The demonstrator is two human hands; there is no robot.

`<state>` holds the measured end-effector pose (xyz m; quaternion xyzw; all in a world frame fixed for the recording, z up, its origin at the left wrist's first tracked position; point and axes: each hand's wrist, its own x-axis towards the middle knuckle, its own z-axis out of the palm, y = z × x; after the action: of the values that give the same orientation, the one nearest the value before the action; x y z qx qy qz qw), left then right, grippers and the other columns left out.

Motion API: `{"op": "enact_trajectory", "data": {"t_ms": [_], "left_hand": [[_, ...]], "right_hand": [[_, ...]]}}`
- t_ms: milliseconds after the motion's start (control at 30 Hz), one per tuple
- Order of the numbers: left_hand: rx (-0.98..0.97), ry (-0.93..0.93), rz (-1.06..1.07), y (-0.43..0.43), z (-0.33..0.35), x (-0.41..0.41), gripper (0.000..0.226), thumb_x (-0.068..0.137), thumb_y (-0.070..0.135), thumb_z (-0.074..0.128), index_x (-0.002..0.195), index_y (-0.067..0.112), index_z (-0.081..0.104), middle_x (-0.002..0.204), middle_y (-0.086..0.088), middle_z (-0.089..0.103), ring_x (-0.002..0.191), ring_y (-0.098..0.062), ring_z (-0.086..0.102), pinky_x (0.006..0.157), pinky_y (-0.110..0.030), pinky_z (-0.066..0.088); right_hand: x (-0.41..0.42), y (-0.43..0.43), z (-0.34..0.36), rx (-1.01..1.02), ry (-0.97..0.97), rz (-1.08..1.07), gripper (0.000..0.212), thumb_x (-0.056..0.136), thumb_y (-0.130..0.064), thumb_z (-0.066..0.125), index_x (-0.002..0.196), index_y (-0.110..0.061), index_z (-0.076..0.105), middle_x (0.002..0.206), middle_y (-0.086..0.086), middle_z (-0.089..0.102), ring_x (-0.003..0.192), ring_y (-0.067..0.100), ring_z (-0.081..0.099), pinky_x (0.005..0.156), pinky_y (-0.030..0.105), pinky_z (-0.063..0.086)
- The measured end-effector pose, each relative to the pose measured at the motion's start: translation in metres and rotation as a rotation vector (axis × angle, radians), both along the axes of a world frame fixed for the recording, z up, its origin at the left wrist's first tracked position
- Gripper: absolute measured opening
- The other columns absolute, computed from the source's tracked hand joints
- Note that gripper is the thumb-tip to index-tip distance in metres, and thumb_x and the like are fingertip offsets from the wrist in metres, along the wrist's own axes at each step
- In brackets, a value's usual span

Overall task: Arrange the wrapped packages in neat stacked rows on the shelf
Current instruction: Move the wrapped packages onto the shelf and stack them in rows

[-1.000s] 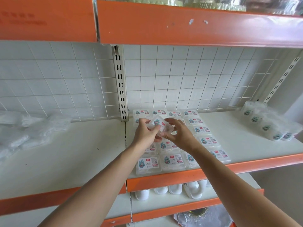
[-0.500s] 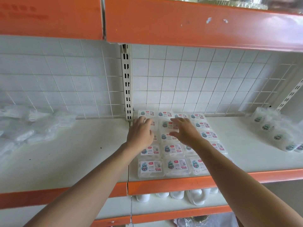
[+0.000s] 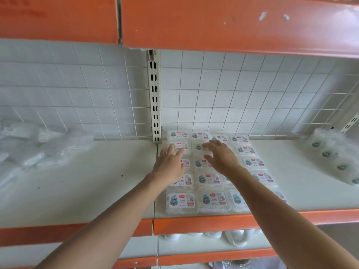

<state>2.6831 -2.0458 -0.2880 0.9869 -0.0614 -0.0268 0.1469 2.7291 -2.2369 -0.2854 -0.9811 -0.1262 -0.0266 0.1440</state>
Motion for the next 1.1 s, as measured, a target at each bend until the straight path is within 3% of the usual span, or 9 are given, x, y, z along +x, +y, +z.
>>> {"op": "enact_trajectory", "data": {"t_ms": [433, 667, 900, 1100], "left_hand": [[-0.061, -0.01, 0.001, -0.001, -0.002, 0.004, 0.057, 0.1, 0.031, 0.043, 0.152, 0.022, 0.021, 0.16, -0.008, 0.009, 0.145, -0.029, 0.015, 0.11, -0.044, 0.035], [0.035, -0.099, 0.029, 0.009, 0.003, 0.004, 0.06, 0.099, 0.047, 0.035, 0.151, 0.023, 0.018, 0.159, -0.009, 0.012, 0.144, -0.031, 0.014, 0.112, -0.047, 0.03], [0.133, -0.111, 0.139, 0.073, 0.013, -0.009, 0.066, 0.1, 0.053, 0.028, 0.154, 0.021, 0.008, 0.162, -0.009, 0.002, 0.148, -0.032, 0.002, 0.117, -0.053, 0.018], [0.175, -0.098, 0.235, 0.154, 0.014, -0.031, 0.066, 0.1, 0.05, 0.029, 0.154, 0.016, 0.011, 0.161, -0.011, 0.003, 0.148, -0.033, 0.002, 0.116, -0.052, 0.02]], "right_hand": [[0.0, 0.003, -0.002, -0.046, 0.007, 0.023, 0.049, 0.096, -0.034, 0.053, 0.143, -0.029, 0.039, 0.157, 0.001, 0.029, 0.144, 0.023, 0.024, 0.114, 0.044, 0.026], [-0.003, 0.021, 0.004, -0.091, -0.048, 0.076, 0.06, 0.097, -0.048, 0.043, 0.151, -0.031, 0.023, 0.16, -0.001, 0.017, 0.149, 0.02, 0.008, 0.12, 0.048, 0.012], [-0.01, 0.085, 0.008, -0.154, -0.059, 0.19, 0.068, 0.097, -0.057, 0.036, 0.153, -0.032, 0.008, 0.162, -0.001, 0.007, 0.149, 0.02, 0.001, 0.121, 0.048, 0.007], [-0.021, 0.174, 0.004, -0.13, -0.074, 0.314, 0.07, 0.096, -0.058, 0.037, 0.153, -0.03, 0.008, 0.162, 0.001, 0.009, 0.149, 0.021, 0.005, 0.12, 0.046, 0.009]]}}
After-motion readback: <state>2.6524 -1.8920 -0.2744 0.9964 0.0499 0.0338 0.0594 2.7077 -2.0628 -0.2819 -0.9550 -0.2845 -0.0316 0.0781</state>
